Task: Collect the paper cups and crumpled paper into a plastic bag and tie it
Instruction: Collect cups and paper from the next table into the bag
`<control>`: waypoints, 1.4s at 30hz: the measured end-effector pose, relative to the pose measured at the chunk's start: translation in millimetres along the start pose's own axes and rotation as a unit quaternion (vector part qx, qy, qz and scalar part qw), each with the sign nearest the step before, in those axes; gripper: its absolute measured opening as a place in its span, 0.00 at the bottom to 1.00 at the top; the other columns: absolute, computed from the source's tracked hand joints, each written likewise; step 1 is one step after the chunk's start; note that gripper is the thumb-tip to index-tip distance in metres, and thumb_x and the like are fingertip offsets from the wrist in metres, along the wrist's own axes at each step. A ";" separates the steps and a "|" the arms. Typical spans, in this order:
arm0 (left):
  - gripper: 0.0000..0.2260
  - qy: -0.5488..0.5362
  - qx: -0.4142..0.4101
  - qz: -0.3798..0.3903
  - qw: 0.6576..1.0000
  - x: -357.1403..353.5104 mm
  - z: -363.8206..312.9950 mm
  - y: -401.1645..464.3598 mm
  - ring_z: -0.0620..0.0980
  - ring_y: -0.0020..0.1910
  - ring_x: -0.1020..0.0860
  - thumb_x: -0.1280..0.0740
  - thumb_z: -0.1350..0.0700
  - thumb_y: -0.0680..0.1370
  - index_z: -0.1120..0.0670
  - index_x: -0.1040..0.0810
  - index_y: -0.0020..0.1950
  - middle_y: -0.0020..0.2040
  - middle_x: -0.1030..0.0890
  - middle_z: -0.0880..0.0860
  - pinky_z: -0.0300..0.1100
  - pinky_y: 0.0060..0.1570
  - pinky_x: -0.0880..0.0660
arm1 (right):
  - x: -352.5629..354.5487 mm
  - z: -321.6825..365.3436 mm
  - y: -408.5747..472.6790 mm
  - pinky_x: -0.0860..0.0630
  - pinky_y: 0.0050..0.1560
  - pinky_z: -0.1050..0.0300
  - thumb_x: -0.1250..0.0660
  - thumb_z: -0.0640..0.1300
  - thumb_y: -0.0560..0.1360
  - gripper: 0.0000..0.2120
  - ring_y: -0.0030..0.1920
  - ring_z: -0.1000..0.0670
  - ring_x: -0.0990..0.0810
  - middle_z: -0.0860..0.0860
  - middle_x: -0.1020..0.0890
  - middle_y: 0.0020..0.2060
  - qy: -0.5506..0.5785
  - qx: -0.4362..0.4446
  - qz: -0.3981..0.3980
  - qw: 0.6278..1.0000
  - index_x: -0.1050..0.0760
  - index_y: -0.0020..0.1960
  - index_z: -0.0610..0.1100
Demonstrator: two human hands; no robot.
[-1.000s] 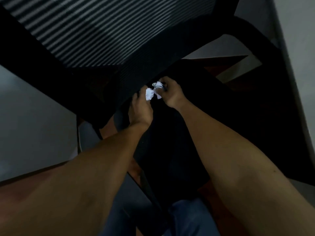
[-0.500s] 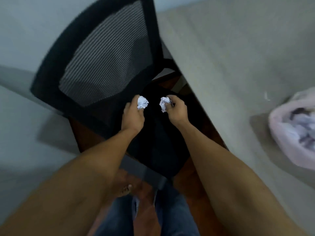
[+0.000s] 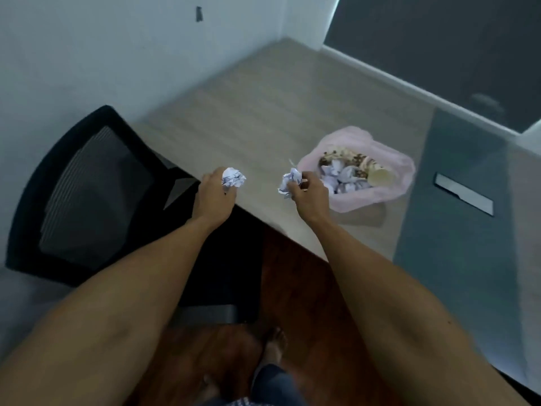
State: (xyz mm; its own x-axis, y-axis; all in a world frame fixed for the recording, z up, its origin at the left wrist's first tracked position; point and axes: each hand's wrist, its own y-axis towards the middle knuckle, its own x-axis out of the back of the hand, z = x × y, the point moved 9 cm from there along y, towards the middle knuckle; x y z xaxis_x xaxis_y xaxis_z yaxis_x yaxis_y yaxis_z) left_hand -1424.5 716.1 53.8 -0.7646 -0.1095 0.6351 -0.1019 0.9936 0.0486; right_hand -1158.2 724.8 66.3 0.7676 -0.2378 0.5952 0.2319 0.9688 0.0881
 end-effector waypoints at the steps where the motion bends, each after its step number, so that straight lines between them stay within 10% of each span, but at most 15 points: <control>1: 0.18 0.000 -0.019 0.015 1.000 -12.9 -17.3 2.9 0.54 0.56 0.22 0.34 0.47 0.78 0.49 0.25 0.67 0.59 0.20 0.54 0.46 0.54 0.26 | 22.8 -7.8 2.5 0.23 0.45 0.50 0.31 0.50 0.75 0.09 0.44 0.47 0.18 0.49 0.17 0.42 -0.010 -0.003 -0.022 1.000 0.22 0.53 0.46; 10: 0.18 -0.015 -0.084 0.074 0.994 -114.8 -140.2 21.8 0.59 0.55 0.21 0.31 0.54 0.76 0.52 0.30 0.65 0.58 0.19 0.54 0.48 0.51 0.25 | 155.0 -69.4 26.7 0.26 0.48 0.57 0.31 0.45 0.78 0.11 0.48 0.49 0.19 0.49 0.16 0.50 -0.036 -0.044 -0.127 0.990 0.22 0.60 0.46; 26: 0.26 0.000 -0.049 0.160 0.986 -278.3 -180.9 95.5 0.54 0.59 0.22 0.26 0.52 0.74 0.51 0.30 0.70 0.62 0.20 0.51 0.40 0.49 0.33 | 168.0 -184.4 142.3 0.24 0.58 0.53 0.25 0.45 0.72 0.22 0.58 0.44 0.20 0.44 0.18 0.58 -0.021 -0.137 -0.105 0.985 0.24 0.64 0.41; 32: 0.22 0.043 -0.060 0.123 0.990 -266.9 -184.4 103.8 0.56 0.56 0.19 0.27 0.47 0.75 0.49 0.25 0.67 0.59 0.18 0.50 0.49 0.55 0.23 | 179.6 -180.5 139.2 0.23 0.50 0.50 0.32 0.49 0.77 0.11 0.50 0.44 0.20 0.46 0.19 0.51 -0.105 -0.160 -0.134 0.972 0.23 0.55 0.44; 42: 0.08 0.075 -0.089 0.022 0.993 -160.6 -165.7 110.8 0.58 0.47 0.18 0.32 0.53 0.78 0.53 0.19 0.54 0.44 0.15 0.53 0.49 0.47 0.21 | 119.8 -84.2 118.0 0.23 0.40 0.47 0.38 0.52 0.79 0.14 0.41 0.38 0.19 0.44 0.17 0.38 -0.195 0.038 -0.078 0.977 0.24 0.44 0.43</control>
State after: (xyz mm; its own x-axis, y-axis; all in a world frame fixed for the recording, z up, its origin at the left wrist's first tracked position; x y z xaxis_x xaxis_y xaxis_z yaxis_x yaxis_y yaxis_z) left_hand -1207.6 848.3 84.8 -0.6604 -0.0732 0.7473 0.0546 0.9879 0.1450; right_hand -988.6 804.7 80.7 0.4370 -0.3517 0.8278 0.2703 0.9292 0.2521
